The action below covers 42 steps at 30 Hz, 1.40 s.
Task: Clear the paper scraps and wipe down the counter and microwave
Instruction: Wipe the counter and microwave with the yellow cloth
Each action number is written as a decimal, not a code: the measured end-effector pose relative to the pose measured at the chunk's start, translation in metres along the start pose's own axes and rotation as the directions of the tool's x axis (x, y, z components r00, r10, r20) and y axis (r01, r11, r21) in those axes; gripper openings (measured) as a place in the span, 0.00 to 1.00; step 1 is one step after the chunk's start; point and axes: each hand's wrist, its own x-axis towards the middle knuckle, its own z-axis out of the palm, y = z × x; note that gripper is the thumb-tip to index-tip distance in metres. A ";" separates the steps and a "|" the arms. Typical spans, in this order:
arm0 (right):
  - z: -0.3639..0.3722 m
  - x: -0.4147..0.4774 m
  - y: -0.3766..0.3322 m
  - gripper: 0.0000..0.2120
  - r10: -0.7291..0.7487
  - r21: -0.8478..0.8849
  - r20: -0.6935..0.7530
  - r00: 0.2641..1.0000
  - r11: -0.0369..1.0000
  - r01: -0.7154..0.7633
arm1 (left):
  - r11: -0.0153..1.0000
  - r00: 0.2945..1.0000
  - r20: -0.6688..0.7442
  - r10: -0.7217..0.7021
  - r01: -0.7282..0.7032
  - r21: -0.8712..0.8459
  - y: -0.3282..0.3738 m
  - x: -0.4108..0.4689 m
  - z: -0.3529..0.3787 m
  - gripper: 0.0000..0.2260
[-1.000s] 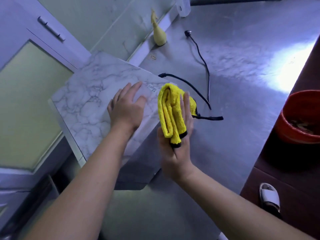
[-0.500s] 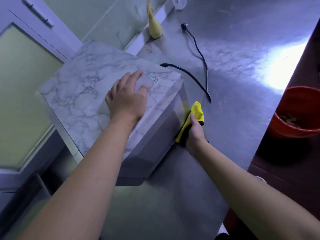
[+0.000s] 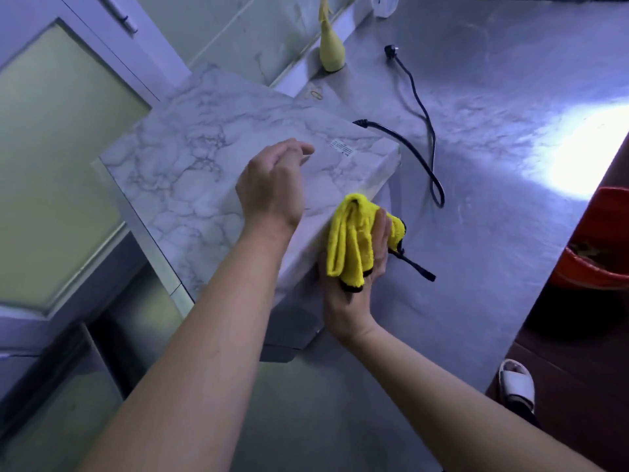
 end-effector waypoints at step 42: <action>-0.058 0.036 0.020 0.25 0.915 0.422 0.316 0.249 0.100 -0.901 | 0.910 0.997 0.040 0.072 -0.082 0.407 0.011 -0.009 -0.001 0.09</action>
